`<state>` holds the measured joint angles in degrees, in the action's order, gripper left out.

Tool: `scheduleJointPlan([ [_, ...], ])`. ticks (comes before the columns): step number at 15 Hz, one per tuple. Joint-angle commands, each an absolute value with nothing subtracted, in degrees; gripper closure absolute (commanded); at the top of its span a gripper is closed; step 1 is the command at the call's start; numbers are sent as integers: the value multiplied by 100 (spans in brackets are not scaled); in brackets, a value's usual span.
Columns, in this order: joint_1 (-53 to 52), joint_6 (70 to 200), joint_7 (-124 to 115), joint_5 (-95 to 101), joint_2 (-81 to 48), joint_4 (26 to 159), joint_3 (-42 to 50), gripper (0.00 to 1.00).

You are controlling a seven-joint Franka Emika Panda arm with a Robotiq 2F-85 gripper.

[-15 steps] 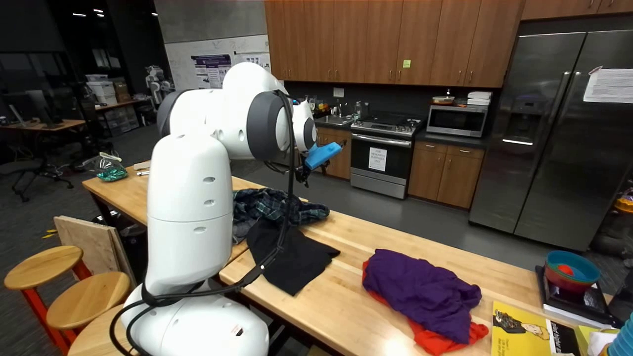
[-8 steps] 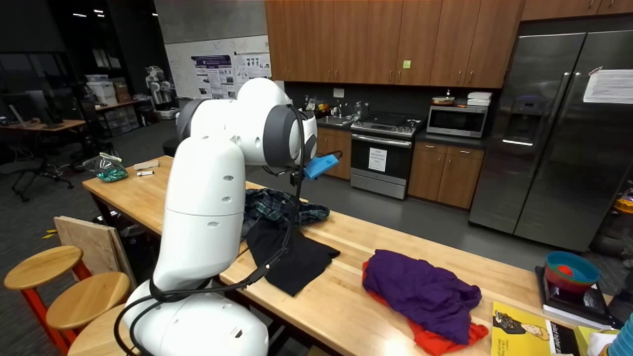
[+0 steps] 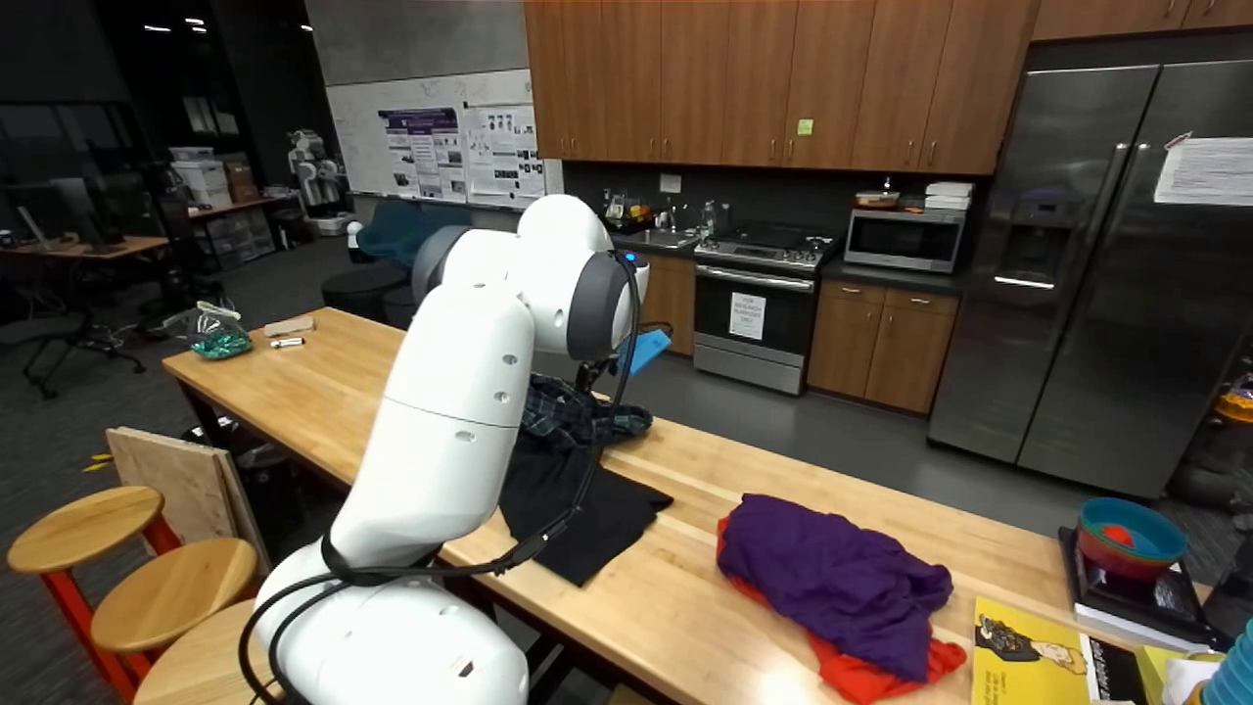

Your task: Move the checked shirt to the left

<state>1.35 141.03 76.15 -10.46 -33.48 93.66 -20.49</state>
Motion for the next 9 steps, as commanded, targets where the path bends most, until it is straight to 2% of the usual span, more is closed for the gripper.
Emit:
scheduleJointPlan([
  [1, 19, 13473, 7837, -934, -3740, 8776, -1912, 0],
  [7, -212, 12825, 7787, -765, -4229, 8237, -1697, 0],
  [9, -519, 12875, 7396, -343, -4362, 8038, -1368, 0],
])
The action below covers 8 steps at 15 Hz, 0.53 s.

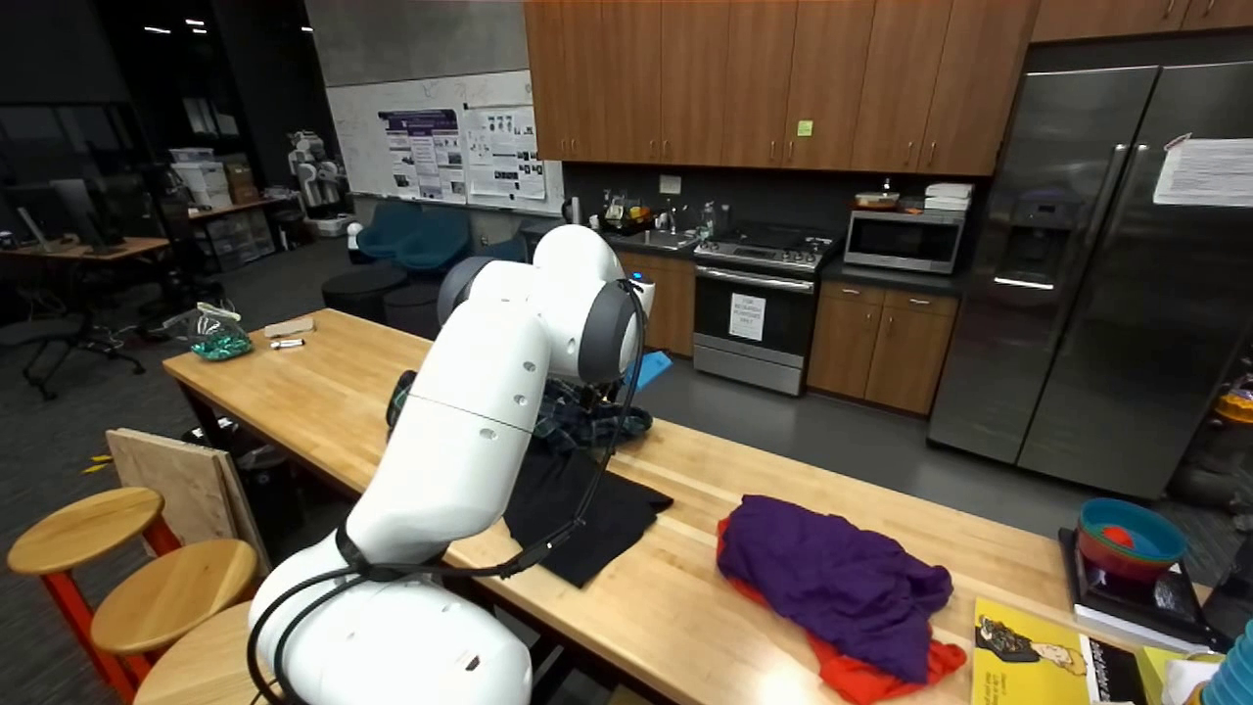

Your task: Move the checked shirt to the left

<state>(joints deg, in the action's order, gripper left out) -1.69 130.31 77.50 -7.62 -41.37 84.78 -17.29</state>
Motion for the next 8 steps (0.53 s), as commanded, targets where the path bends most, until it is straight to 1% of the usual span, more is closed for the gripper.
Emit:
scheduleJointPlan([
  [1, -643, 12875, 7240, -129, -4425, 7951, -1244, 0],
  [5, -971, 12779, 6738, 559, -4739, 7569, -936, 0],
  [8, -1045, 12651, 6568, 776, -4965, 7308, -912, 0],
])
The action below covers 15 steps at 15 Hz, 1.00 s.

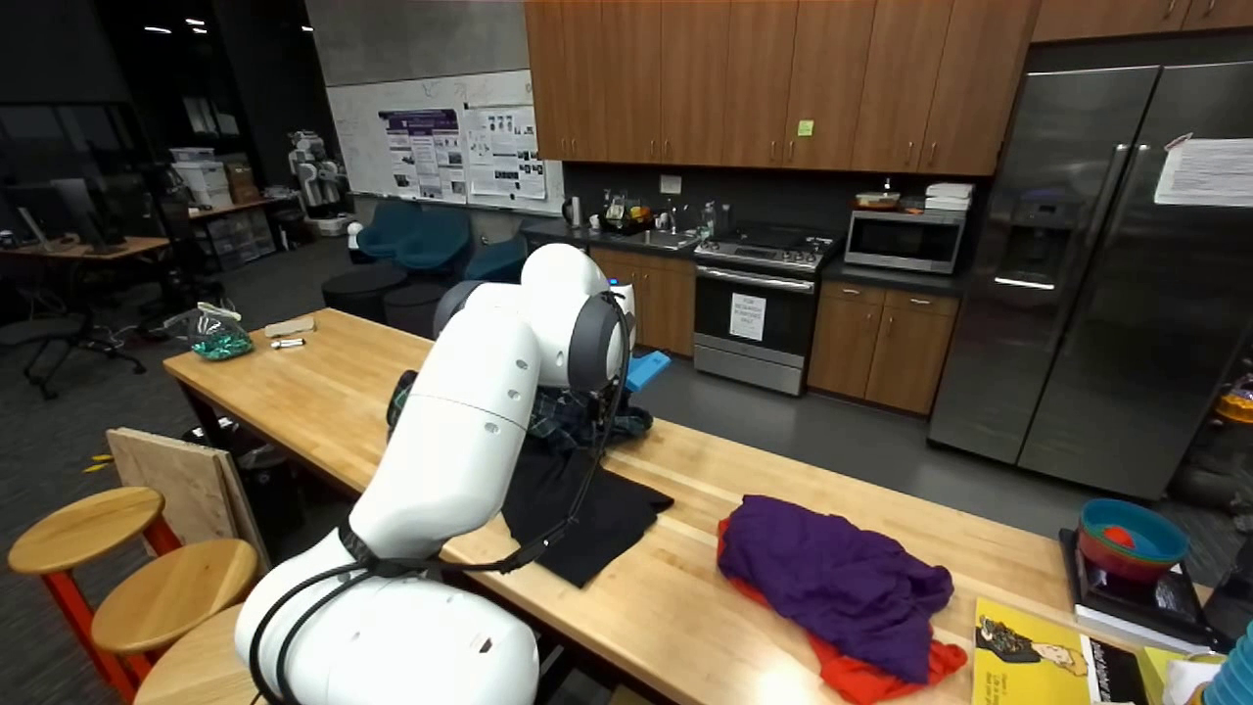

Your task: Move the checked shirt to the left

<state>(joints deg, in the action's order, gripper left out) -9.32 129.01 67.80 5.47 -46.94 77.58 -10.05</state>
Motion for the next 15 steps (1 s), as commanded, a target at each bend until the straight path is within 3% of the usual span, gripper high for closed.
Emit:
scheduleJointPlan([
  [1, -1043, 12607, 6551, 796, -5053, 7201, -928, 2],
  [2, -1036, 12566, 6551, 818, -5094, 7145, -944, 26],
  [4, -1032, 12509, 6589, 821, -5201, 6989, -963, 29],
  [13, -1006, 12333, 6615, 781, -5321, 6613, -969, 98],
  [15, -1010, 12275, 6613, 775, -5344, 6535, -969, 100],
])
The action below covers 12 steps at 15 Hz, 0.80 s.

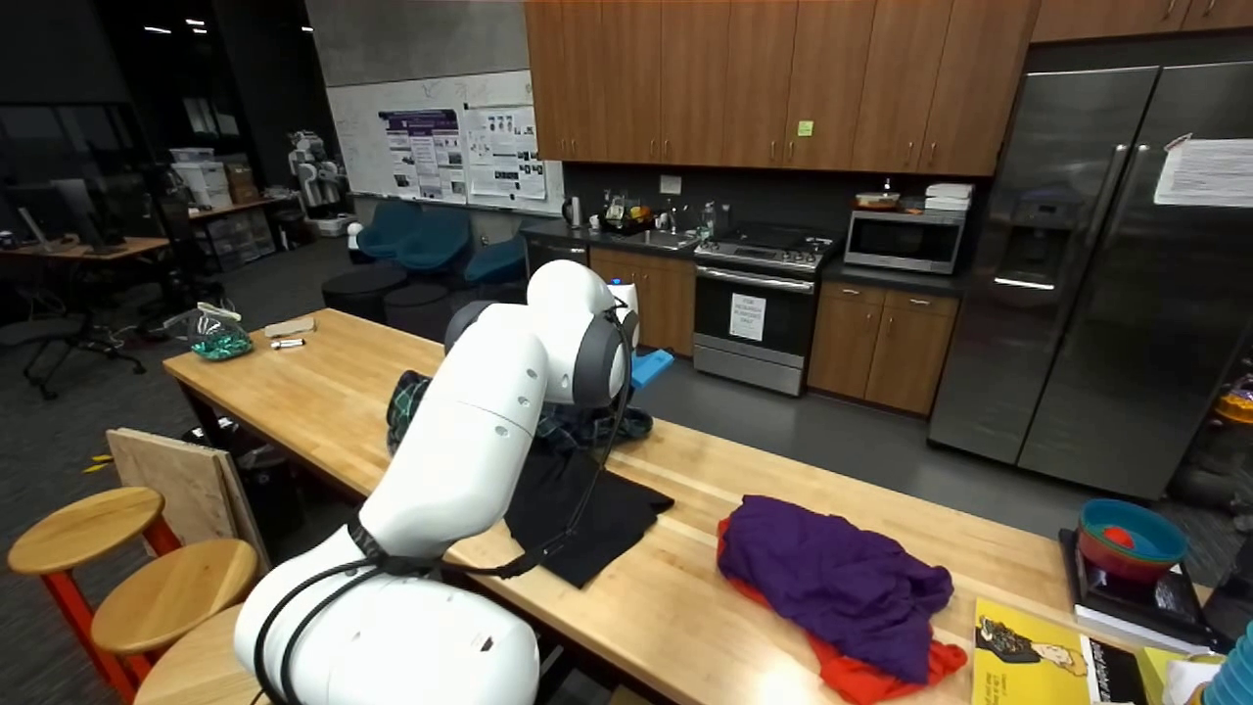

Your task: Move the checked shirt to the left

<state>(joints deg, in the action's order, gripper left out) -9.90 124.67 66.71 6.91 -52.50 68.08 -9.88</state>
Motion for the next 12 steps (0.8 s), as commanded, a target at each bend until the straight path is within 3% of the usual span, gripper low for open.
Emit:
scheduleJointPlan([
  [1, -1014, 12250, 6607, 773, -5345, 6510, -968, 100],
  [12, -1763, 12208, 5903, 1688, -4557, 5891, -651, 99],
])
